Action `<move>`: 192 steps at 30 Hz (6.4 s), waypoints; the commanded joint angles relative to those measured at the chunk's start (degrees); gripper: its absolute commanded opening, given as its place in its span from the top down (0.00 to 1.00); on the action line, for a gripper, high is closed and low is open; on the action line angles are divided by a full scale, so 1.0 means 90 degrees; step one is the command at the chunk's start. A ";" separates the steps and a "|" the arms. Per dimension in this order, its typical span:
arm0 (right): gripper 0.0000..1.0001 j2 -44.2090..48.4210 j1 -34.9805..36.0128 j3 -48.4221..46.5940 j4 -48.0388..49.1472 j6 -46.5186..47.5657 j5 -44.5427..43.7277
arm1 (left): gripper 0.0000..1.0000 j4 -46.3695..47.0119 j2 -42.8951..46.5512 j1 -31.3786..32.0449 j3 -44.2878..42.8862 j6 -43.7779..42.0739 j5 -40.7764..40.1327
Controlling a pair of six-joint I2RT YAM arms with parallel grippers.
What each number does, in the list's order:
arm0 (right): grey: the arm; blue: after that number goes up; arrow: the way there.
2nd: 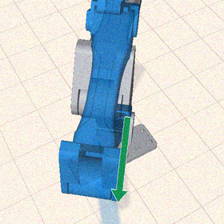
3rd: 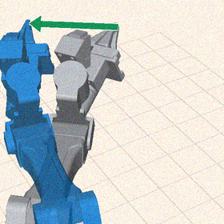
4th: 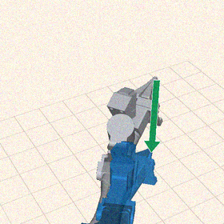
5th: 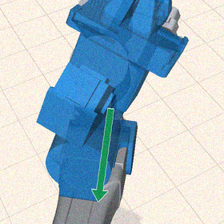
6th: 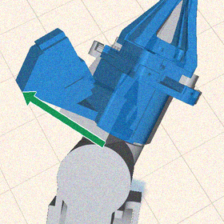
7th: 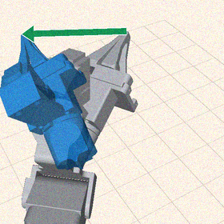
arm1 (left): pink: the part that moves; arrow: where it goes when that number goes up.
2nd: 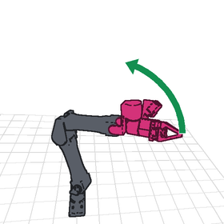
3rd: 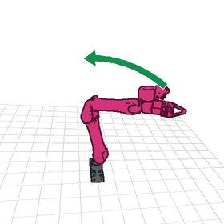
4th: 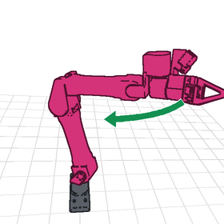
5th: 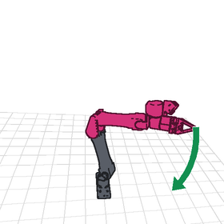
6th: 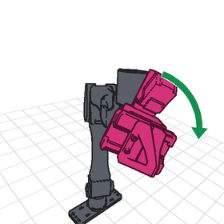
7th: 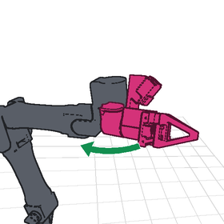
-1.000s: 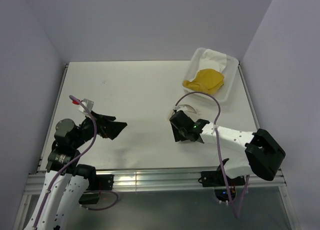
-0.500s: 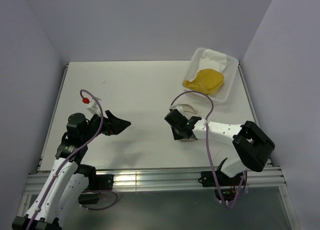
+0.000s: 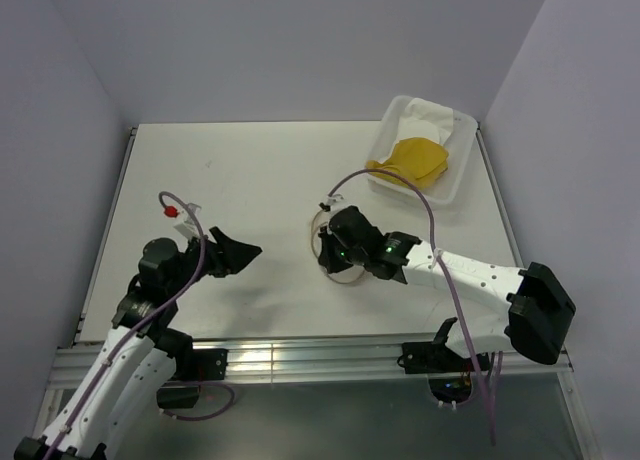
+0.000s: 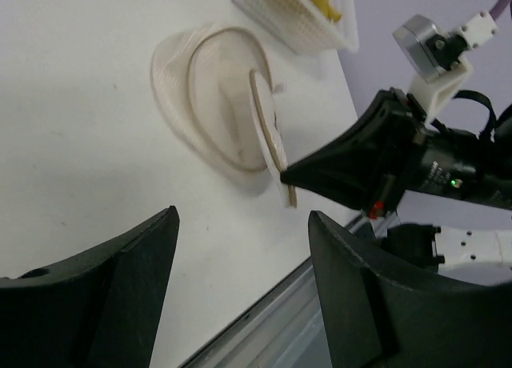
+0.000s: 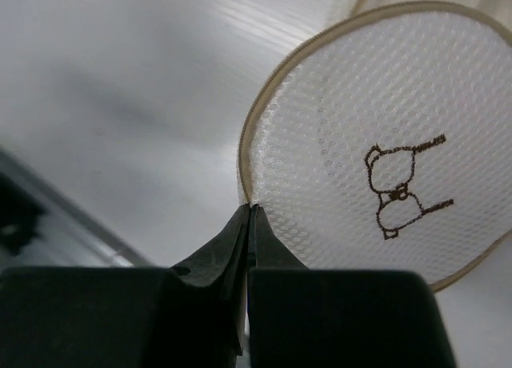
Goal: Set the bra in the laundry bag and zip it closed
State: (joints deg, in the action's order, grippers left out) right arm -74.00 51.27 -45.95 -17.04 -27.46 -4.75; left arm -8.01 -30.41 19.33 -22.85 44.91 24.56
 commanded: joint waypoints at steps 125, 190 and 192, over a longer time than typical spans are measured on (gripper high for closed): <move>0.50 -0.0759 0.0144 -0.0234 0.2372 -0.0523 -0.1298 | 1.00 -0.0124 -0.3428 0.0010 -0.1601 -0.0751 -0.3979; 0.96 -0.2443 -0.4446 -0.3508 -0.0657 0.2036 0.0070 | 0.59 -0.1180 0.0176 -0.0029 -0.1533 -0.1816 -0.0111; 1.00 -0.1929 -0.4446 -0.3245 -0.0161 0.1871 0.0059 | 0.59 -0.1200 0.0186 -0.0029 -0.1524 -0.1796 -0.0150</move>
State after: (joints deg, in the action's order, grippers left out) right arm -97.47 11.05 -76.31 -24.77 -8.86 -4.45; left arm -20.78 -29.08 19.20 -36.60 29.32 23.59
